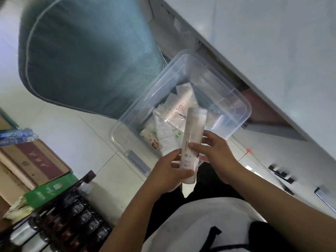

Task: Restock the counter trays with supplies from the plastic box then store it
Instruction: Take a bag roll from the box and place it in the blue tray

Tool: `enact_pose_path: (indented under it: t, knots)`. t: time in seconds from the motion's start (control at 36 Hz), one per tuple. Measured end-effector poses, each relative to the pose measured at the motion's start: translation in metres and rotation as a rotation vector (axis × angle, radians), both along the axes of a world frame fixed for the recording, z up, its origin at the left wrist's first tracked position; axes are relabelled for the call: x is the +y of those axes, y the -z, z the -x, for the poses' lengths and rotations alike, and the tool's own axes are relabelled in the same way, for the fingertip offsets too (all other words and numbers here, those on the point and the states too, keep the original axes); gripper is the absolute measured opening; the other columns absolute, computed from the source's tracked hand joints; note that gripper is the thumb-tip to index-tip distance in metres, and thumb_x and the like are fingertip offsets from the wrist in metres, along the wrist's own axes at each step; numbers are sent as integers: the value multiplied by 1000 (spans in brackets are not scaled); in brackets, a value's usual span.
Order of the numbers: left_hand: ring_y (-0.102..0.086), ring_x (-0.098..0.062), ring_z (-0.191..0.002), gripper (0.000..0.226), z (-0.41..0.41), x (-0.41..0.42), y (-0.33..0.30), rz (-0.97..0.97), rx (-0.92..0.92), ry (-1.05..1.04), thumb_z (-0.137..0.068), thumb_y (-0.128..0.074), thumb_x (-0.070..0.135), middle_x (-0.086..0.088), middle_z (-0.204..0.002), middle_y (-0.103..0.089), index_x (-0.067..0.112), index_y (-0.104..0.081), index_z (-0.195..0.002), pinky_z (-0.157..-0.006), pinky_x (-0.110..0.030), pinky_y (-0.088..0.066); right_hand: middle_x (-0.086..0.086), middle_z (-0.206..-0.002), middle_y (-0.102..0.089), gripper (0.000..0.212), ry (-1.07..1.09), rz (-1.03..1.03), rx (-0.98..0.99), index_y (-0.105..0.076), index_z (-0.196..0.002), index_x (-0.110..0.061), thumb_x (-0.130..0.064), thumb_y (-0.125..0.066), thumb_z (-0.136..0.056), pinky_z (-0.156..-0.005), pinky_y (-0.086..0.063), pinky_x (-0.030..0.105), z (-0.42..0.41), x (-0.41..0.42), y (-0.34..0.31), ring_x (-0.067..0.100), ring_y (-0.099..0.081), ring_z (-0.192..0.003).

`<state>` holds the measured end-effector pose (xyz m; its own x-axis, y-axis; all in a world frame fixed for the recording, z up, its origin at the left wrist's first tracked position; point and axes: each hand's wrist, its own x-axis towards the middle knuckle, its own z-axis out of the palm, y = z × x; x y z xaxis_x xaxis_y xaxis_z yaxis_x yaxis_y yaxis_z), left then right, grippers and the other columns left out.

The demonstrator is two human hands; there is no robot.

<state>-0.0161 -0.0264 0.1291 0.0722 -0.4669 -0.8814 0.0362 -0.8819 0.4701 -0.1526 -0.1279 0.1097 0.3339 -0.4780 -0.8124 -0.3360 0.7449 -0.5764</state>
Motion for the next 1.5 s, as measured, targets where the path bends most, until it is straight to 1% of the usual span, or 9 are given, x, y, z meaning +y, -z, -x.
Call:
enact_pose_path:
  t: [0.11,0.25,0.31,0.44,0.69,1.03,1.17,1.33,1.5]
  knots:
    - [-65,-11,-103,49,-34,-17,20,-20,18,133,-83,-76,17,6,-119,-66,30,-62,-129,-80,-22,-55,-1,-107,-72,46,-100,76,84,-67,-116,-29,-22,-83,-74,-86,-59,44,16,-10,7,14,-73,-90]
    - [-59,-22,-113,45,-63,-46,90,-36,-338,227,-88,-67,21,-4,-127,-61,24,-56,-131,-87,-28,-46,-13,-105,-69,54,-239,291,362,-61,-123,-36,-33,-82,-73,-73,-51,25,48,-20,18,3,-67,-86]
    - [-57,-28,-117,56,-68,-62,118,-31,-446,351,-86,-67,24,-7,-132,-58,23,-48,-138,-96,-37,-48,-14,-109,-67,61,-321,385,487,-56,-130,-36,-38,-80,-74,-75,-48,28,59,-20,23,9,-65,-93]
    - [-59,-32,-115,74,-78,-99,179,-28,-576,464,-80,-69,25,-10,-129,-55,26,-35,-145,-93,-50,-53,5,-106,-67,54,-452,644,667,-59,-128,-25,-29,-78,-78,-67,-41,30,73,-14,40,30,-66,-89]
    - [-56,-37,-116,58,-71,-138,254,-76,-724,643,-78,-67,19,-15,-126,-57,15,-47,-132,-95,-51,-49,-3,-98,-60,54,-380,589,684,-59,-131,-30,-30,-77,-80,-69,-44,31,71,-14,70,27,-63,-87]
    - [-63,-35,-107,47,-67,-145,283,-81,-860,710,-83,-74,22,-16,-115,-64,7,-50,-121,-90,-49,-53,3,-91,-67,59,-502,829,658,-66,-124,-20,-22,-86,-69,-56,-47,29,79,-10,84,27,-64,-70]
    - [-63,-33,-113,50,-66,-135,244,-93,-743,527,-83,-76,21,-13,-123,-64,8,-53,-125,-90,-39,-50,4,-95,-67,57,-559,836,630,-63,-124,-20,-23,-82,-71,-55,-49,30,79,-12,81,26,-62,-72]
    - [-65,-25,-101,59,-41,-93,138,-66,-340,41,-77,-82,22,-8,-120,-67,12,-57,-130,-79,-32,-53,6,-101,-64,54,-709,748,602,-58,-128,-22,-28,-76,-78,-60,-46,31,75,-23,64,27,-63,-82]
    - [-69,-26,-105,44,-12,-33,30,26,19,-378,-81,-77,5,-8,-115,-70,21,-63,-119,-86,-46,-59,0,-109,-59,48,-863,653,540,-50,-127,-30,-41,-67,-83,-69,-39,32,75,-39,50,24,-61,-94]
